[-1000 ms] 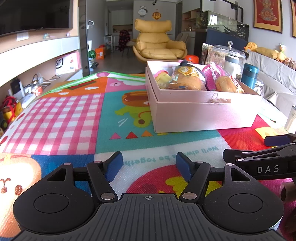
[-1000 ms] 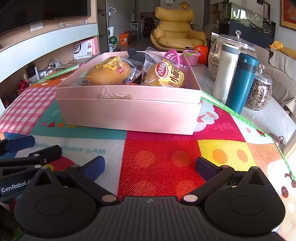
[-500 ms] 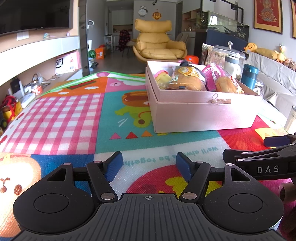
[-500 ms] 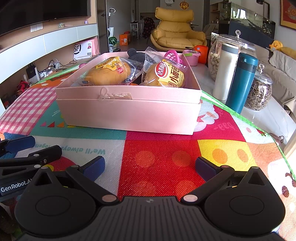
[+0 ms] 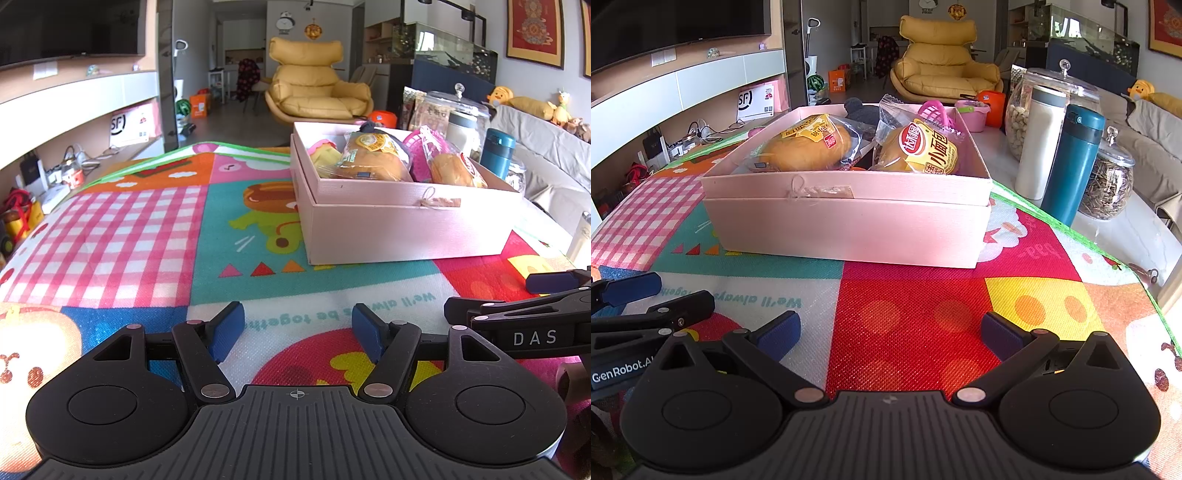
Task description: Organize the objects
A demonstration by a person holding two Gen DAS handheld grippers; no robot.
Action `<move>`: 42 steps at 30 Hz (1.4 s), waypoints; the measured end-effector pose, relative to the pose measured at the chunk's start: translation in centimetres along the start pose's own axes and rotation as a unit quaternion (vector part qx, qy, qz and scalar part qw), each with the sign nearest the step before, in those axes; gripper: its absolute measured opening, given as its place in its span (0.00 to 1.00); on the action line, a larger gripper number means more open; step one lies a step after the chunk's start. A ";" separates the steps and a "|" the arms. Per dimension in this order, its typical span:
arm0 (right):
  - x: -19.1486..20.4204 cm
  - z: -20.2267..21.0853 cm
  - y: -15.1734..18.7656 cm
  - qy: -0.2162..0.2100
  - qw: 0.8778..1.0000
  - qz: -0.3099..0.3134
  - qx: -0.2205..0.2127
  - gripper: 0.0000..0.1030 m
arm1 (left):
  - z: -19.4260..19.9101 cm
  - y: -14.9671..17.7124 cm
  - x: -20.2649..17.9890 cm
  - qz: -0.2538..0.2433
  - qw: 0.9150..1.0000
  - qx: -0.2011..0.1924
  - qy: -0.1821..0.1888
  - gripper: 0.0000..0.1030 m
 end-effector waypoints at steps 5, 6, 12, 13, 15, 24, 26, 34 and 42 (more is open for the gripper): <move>0.0 0.0 0.1 0.000 1.000 -0.001 -0.002 1.00 | 0.0 0.0 0.0 0.000 1.000 0.000 0.000 0.69; 0.0 0.0 0.1 0.001 1.000 -0.001 -0.002 1.00 | 0.0 0.0 0.0 0.000 1.000 0.000 0.000 0.69; -0.1 0.0 0.1 0.001 1.000 -0.003 -0.003 1.00 | 0.0 0.0 0.0 0.000 1.000 0.000 0.000 0.69; -0.1 0.0 0.1 0.002 1.000 -0.003 -0.004 1.00 | 0.0 0.0 0.0 0.000 1.000 0.000 0.000 0.69; -0.1 0.0 0.1 0.003 1.000 -0.004 -0.006 1.00 | 0.0 0.0 0.0 0.000 1.000 0.000 0.000 0.69; 0.0 0.0 0.2 0.004 1.000 -0.005 -0.007 1.00 | 0.0 -0.1 0.0 0.000 1.000 0.000 0.001 0.70; 0.0 0.1 0.2 0.005 1.000 -0.005 -0.008 1.00 | 0.0 -0.1 0.0 0.001 1.000 0.000 0.002 0.70; 0.0 0.1 0.2 0.004 1.000 -0.005 -0.008 1.00 | 0.0 -0.2 -0.2 0.002 1.000 0.001 0.003 0.71; 0.0 0.1 0.2 0.005 1.000 -0.005 -0.008 1.00 | 0.0 -0.2 -0.1 0.002 1.000 0.001 0.004 0.71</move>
Point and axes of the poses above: each gripper's, at about its wrist camera, not at the fingertips, and z roughly against the way its jaws point, x to its left, y to its underside, the point moved 6 cm from there along -z, roughly the way its jaws point, and after that the axes turned 10 degrees about -y, right-handed, at the moved point
